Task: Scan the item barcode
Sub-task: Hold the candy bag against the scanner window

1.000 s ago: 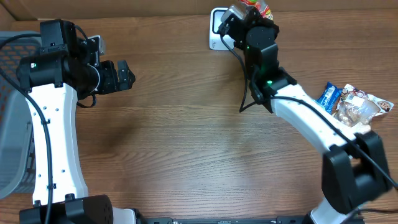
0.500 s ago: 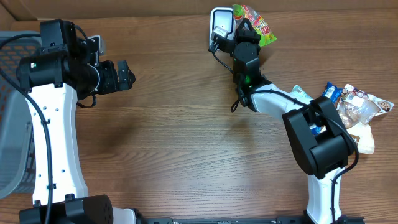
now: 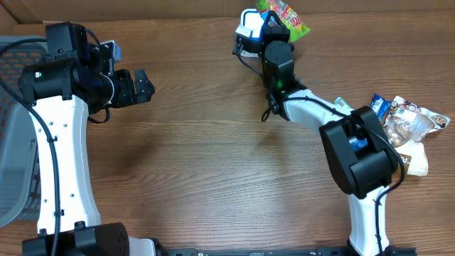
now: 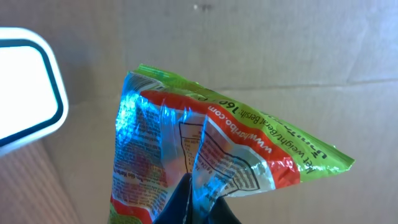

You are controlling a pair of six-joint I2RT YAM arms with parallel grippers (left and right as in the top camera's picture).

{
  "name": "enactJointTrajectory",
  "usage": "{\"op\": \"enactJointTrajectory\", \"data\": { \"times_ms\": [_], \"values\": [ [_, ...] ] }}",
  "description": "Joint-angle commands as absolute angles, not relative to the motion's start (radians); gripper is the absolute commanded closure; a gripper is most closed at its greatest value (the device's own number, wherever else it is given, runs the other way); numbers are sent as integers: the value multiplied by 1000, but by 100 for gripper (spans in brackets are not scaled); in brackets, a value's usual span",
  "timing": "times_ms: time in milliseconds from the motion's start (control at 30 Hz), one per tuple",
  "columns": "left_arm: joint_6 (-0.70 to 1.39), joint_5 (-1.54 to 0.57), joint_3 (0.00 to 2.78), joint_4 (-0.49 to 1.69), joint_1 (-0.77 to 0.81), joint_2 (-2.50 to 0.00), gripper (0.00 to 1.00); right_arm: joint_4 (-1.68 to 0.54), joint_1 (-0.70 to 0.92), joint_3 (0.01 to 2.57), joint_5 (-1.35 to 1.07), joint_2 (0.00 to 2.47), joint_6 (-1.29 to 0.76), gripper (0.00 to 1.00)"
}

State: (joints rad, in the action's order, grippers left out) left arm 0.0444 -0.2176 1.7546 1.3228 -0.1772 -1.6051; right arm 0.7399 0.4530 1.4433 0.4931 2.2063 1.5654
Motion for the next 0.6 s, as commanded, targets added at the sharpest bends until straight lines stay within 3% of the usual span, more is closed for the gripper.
{"op": "enactJointTrajectory", "data": {
  "times_ms": [0, 567],
  "values": [
    [22, -229, 1749, 1323, -176, -1602, 0, 753, 449, 1522, 474, 2255, 1601, 96],
    [22, -229, 1749, 1323, -176, -1602, 0, 639, 443, 1546, 496, 2301, 1665, 96]
  ]
}}
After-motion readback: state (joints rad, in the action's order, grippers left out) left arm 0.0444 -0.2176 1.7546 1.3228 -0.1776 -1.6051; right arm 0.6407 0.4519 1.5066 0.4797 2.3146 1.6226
